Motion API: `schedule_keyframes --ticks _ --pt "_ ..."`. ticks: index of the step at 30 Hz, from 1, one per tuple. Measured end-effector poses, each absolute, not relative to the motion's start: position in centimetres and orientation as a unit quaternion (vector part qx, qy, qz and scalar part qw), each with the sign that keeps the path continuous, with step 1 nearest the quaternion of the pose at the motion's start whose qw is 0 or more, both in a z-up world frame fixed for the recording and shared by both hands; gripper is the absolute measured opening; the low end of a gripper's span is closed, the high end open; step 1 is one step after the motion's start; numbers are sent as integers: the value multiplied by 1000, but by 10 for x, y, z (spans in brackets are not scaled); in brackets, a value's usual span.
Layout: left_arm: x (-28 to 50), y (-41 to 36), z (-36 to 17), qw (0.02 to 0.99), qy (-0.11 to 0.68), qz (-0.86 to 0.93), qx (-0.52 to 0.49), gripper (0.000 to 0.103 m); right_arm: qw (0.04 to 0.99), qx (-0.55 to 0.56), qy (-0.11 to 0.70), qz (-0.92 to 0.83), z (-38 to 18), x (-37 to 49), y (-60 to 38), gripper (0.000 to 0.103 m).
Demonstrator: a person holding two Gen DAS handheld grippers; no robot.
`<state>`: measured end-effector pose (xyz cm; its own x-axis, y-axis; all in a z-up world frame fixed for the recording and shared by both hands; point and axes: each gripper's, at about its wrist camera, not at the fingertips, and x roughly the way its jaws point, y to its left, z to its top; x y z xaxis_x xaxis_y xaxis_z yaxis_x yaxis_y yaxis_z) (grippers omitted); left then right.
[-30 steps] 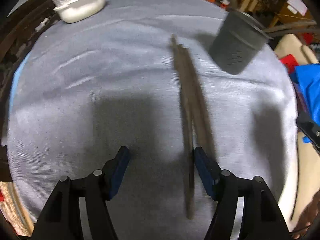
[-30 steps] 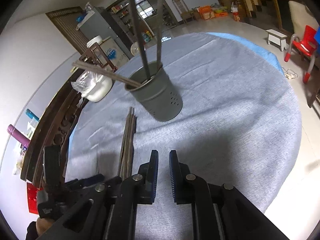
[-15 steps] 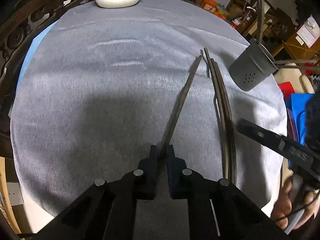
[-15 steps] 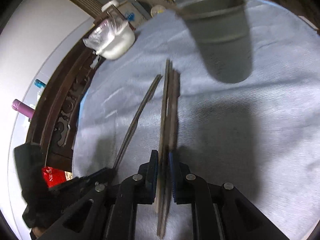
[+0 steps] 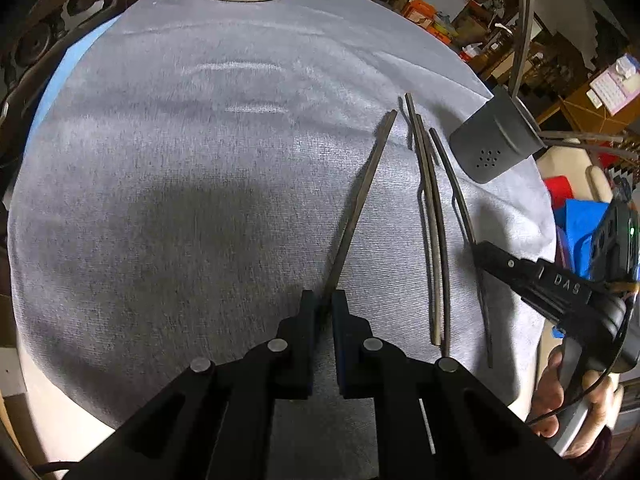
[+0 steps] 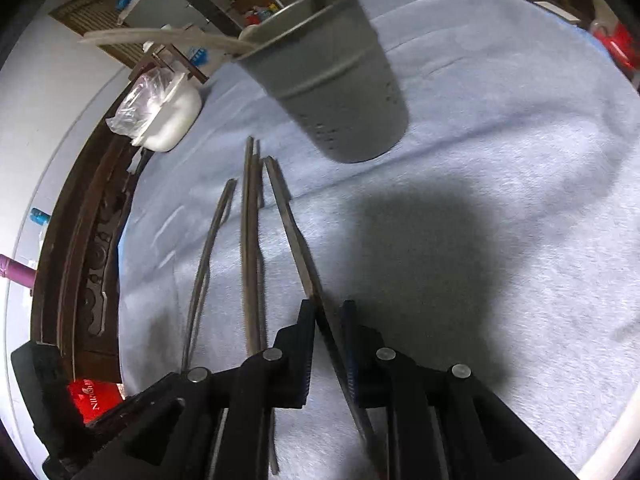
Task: Organize utensils
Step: 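Close the left tool on one chopstick while the right tool grasps another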
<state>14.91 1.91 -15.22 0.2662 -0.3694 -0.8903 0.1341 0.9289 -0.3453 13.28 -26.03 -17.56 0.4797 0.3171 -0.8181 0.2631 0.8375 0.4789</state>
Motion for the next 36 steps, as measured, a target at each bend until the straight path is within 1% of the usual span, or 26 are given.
schedule_keyframes --ticks 6,15,18,19,20,21,22,23,24,25,27,28,29,30,36 --pt "149 17 -144 791 579 -169 -102 8 790 327 518 35 -175 127 -273 18" --pt "163 11 -142 786 585 -175 -100 9 814 299 497 32 -161 125 -273 18" --pt "168 8 -137 787 583 -176 -93 11 815 294 498 33 -160 128 -272 18" --pt "170 5 -135 789 582 -178 -89 15 816 291 498 34 -160 131 -271 20" --pt "173 3 -133 791 579 -180 -82 19 818 288 497 34 -159 133 -271 23" --pt "176 0 -133 792 578 -179 -75 29 820 283 496 36 -158 136 -272 27" --pt "180 -3 -132 793 579 -178 -68 37 822 279 495 36 -157 138 -271 37" --pt "184 -4 -132 794 578 -177 -63 38 824 274 495 35 -155 142 -270 55" --pt "188 -5 -132 794 579 -177 -61 38 826 271 492 36 -154 144 -270 64" --pt "192 -7 -133 793 580 -177 -58 38 830 267 488 36 -152 146 -269 65" --pt "201 -11 -135 788 588 -174 -49 38 833 239 499 33 -151 155 -263 65" --pt "204 -13 -136 786 593 -170 -42 38 830 226 509 33 -151 160 -260 61" --pt "209 -16 -136 783 598 -168 -34 37 826 214 520 35 -152 165 -257 46" --pt "212 -18 -135 781 600 -171 -32 37 823 208 528 39 -153 169 -255 37" --pt "240 -29 -130 752 637 -172 -6 37 805 174 564 52 -146 195 -247 36"
